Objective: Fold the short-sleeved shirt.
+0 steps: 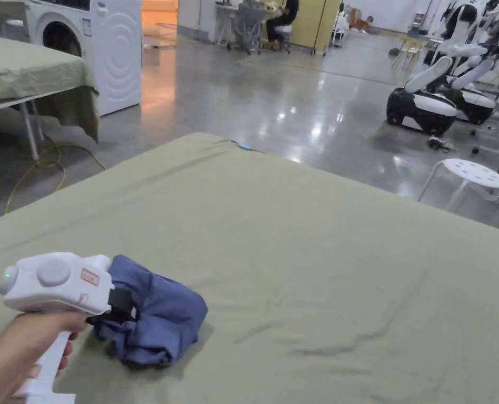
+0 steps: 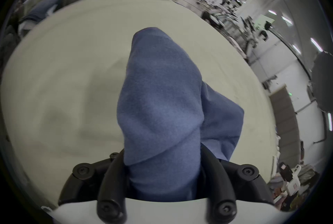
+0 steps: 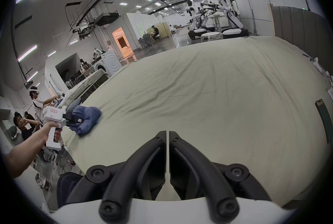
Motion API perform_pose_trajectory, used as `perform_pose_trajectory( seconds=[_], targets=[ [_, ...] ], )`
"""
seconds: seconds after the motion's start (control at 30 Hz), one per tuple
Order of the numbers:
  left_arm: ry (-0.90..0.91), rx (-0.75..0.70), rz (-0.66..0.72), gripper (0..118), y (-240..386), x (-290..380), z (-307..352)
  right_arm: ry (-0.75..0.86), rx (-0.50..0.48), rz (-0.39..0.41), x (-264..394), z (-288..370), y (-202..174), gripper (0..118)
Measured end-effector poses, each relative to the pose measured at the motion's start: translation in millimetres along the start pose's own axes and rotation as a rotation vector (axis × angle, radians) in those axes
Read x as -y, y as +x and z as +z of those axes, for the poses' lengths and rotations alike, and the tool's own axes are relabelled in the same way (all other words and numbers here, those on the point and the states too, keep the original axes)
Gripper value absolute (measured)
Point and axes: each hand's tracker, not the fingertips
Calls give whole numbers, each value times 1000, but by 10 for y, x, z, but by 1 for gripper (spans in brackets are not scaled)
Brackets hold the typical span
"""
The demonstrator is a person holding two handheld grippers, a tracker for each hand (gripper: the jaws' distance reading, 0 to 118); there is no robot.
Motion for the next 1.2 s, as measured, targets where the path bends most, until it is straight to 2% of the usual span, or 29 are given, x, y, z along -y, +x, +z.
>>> perform_pose_trajectory(
  seconds=[0.07,0.13,0.17,0.2,0.23,0.33,0.4,0.5,0.57,0.63,0.67,0.7,0.73,0.77,0.8,0.93,1.03,1.1,1.2],
  targets=[
    [2,-82,6,24,-242,-91,114,2,3,6,-10,11,-49,4],
    [24,-29,52,29,-300,-70,192,4,1,10,-16,13,-87,4],
    [28,-11,49,39,-300,-51,197,5,0,12,-20,13,-100,4],
    [33,-19,38,58,-233,-5,203,6,-3,11,-30,11,-94,4],
    [80,-54,14,58,-160,36,235,8,-8,7,-36,17,-93,4],
    [165,-55,-3,79,-37,46,565,18,-24,-18,-100,116,-23,4],
    [284,-106,-52,78,127,32,950,40,-6,16,-181,258,28,4],
    [457,-172,-286,79,833,185,1424,90,37,90,-398,499,138,4],
    [543,-142,-428,79,1442,339,1575,155,80,135,-636,691,199,4],
    [634,-79,-514,78,2022,543,1643,221,110,165,-853,866,216,4],
    [680,-44,-530,76,2294,647,1659,254,118,181,-962,959,213,4],
    [726,-4,-542,68,2609,769,1678,292,130,204,-1073,1054,202,4],
    [767,43,-559,48,2907,893,1689,330,155,233,-1187,1137,199,4],
    [786,79,-577,18,3152,987,1687,361,180,260,-1282,1198,187,4],
    [812,88,-562,11,3342,1098,1641,398,208,279,-1381,1263,177,4],
    [929,138,-571,11,4008,1384,1514,519,279,336,-1632,1405,176,4],
    [929,128,-624,11,4340,1556,1514,548,278,323,-1686,1489,208,4],
    [955,118,-641,11,4403,1663,1556,572,294,324,-1674,1543,223,4],
    [955,127,-576,11,4340,1695,1615,563,296,329,-1679,1555,233,4]
  ],
)
